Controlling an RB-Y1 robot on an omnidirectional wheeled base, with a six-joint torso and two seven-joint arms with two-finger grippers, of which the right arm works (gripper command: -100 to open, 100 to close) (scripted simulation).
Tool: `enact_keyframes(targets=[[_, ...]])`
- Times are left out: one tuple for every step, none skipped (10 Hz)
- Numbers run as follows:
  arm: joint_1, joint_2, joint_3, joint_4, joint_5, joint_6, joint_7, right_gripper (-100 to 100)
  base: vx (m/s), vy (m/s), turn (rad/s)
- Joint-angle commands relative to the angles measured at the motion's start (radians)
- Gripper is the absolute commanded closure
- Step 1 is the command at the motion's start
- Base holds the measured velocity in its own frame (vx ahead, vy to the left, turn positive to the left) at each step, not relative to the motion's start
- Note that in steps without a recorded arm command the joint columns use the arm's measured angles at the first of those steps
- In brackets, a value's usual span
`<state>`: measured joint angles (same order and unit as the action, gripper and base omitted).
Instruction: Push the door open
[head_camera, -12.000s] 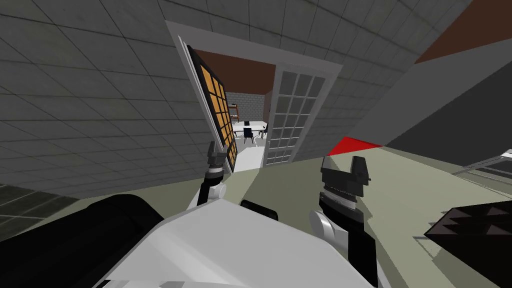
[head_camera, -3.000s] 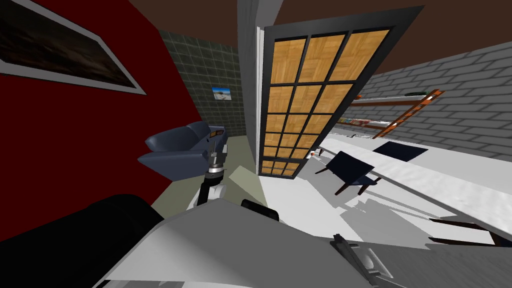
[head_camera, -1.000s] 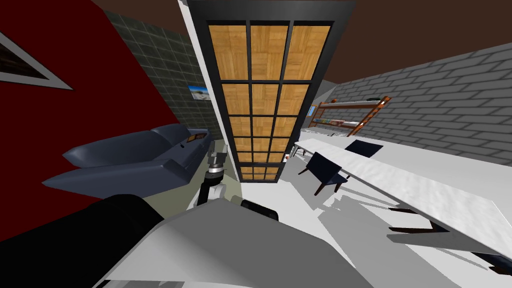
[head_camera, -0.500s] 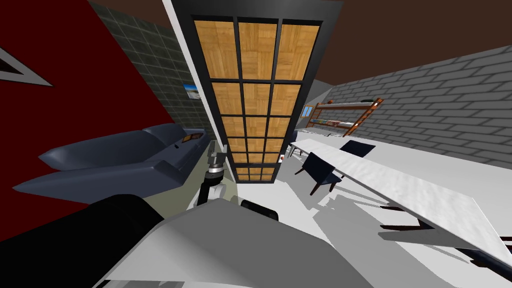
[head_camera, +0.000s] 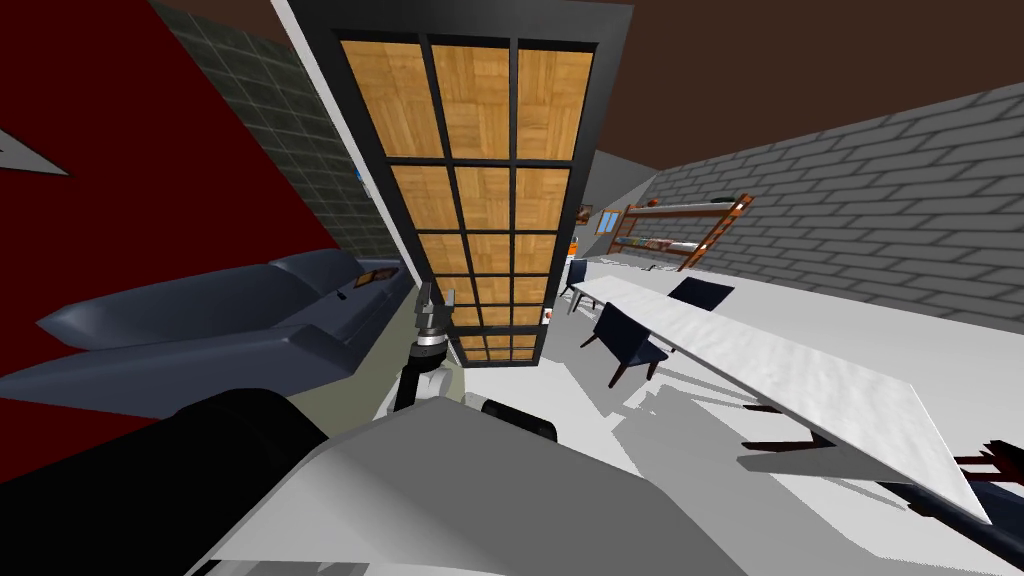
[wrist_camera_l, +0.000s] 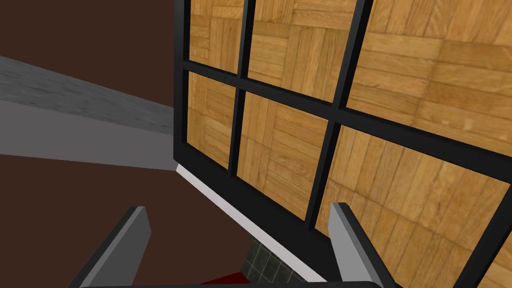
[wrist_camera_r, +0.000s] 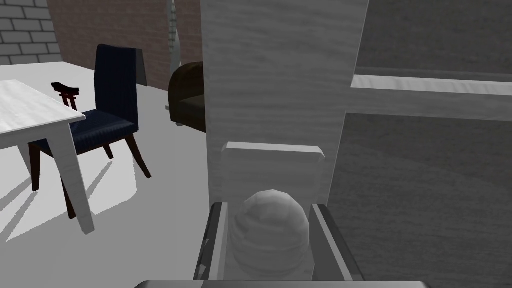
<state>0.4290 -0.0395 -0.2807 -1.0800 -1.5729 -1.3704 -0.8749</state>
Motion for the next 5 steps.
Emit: enact_keyframes(targets=[[0.004,0.002,-0.011,0.004,-0.018,-0.015,-0.004,100,0.046,-0.186,-0.031],[0.008,0.01,-0.018,0.005,-0.033,-0.022,-0.005,100,0.042,-0.2,-0.036],[0.011,0.015,-0.022,0.005,-0.041,-0.026,-0.006,100,0.059,-0.184,-0.027],[0.014,0.025,-0.028,0.005,-0.053,-0.031,-0.007,100,0.073,-0.182,-0.04],[0.013,0.022,-0.022,0.004,-0.043,-0.028,-0.007,100,0.028,-0.083,-0.022]])
